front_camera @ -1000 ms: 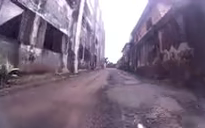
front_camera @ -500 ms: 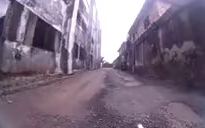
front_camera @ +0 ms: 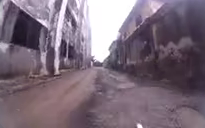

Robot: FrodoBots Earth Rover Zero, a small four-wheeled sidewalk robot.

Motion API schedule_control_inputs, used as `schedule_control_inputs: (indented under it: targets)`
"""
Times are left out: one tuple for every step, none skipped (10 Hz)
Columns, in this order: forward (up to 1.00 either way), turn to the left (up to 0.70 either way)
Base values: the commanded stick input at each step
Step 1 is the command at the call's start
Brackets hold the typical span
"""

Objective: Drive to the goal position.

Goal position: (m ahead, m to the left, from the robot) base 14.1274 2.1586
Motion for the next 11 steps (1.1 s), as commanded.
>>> schedule_control_inputs:
  targets:
    - [0.85,0.00]
    - [0.85,0.00]
    - [0.85,0.00]
    - [0.85,0.00]
    - [0.85,0.00]
    - [0.85,0.00]
    - [0.85,0.00]
    - [0.85,0.00]
    - [0.85,0.00]
    - [0.85,0.00]
    - [0.85,0.00]
